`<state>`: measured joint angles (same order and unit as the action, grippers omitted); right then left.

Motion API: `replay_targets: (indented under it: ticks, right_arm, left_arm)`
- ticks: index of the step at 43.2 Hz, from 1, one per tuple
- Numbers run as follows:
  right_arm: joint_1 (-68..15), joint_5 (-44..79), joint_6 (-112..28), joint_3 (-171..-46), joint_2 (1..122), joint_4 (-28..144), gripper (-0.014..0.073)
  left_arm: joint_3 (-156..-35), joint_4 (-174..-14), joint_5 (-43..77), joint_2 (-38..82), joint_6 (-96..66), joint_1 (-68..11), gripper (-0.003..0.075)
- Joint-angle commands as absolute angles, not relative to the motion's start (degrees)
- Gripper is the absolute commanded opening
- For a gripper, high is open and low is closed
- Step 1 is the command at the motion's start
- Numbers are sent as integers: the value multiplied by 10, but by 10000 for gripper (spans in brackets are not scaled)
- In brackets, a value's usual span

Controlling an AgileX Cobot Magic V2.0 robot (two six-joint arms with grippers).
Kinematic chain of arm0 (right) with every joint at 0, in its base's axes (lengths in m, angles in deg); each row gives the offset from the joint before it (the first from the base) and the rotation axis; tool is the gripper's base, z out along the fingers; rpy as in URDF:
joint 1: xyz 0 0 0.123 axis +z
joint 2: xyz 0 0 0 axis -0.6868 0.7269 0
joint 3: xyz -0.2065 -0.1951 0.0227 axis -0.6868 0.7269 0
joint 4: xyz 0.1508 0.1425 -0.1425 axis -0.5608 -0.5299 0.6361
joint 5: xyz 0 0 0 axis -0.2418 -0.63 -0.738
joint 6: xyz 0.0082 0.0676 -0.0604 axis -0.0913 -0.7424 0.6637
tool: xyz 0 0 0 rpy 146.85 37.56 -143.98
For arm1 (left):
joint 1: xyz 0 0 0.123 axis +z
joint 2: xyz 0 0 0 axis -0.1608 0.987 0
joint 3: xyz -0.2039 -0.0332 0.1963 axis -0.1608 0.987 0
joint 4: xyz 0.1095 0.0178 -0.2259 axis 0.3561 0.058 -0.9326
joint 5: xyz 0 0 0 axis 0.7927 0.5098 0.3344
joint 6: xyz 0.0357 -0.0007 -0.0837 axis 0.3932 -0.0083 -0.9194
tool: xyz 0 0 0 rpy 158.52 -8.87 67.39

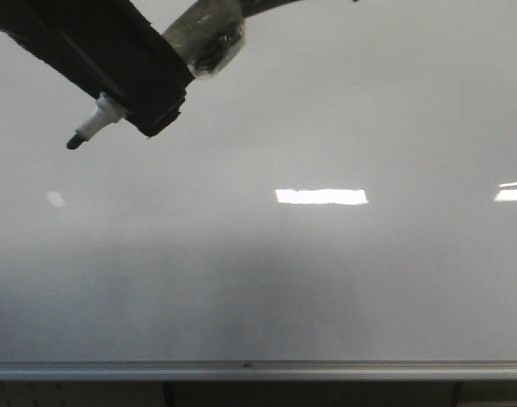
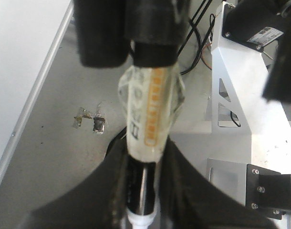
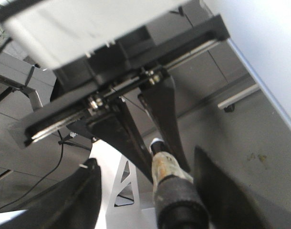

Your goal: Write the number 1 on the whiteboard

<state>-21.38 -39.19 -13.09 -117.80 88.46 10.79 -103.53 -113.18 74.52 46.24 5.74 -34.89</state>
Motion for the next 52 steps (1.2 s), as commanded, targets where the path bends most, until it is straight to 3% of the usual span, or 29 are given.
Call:
replay_targets:
  ticks: [1,7,19,24,30,35,43,46,52]
  right_arm:
    - [-212,-466,-132,-1198,874,76,447]
    - [-212,-466,-132,-1198,877,76,396]
    - [-212,-466,-132,-1198,877,78,5]
    - [-212,-466,-132,-1198,877,78,-104]
    - [-212,-466,-132,-1198,877,79,-117]
    - [-212,-466,-132,-1198,877,83,-117]
    - [-217,-432,-139,-1197,863,114,-111]
    - [-224,-401,-145,-1192,847,128,-108]
    - [-242,-300,-145,-1147,795,137,-108]
  left_arm:
    - [-1054,-1171,775,442,57,-353,-20]
    - [-1054,-1171,775,442,63,-353,-20]
    - [-1054,-1171,775,442,65,-353,-20]
    - [-1054,-1171,774,442,65,-353,-20]
    - [-1054,-1180,769,442,65,-353,-6]
    - [-1054,-1185,763,442,65,-353,125]
    - [-1054,-1186,747,442,65,-353,471]
    - [-1054,-1187,747,442,65,-353,528]
    - [-1054,-1188,742,442,65,-353,534]
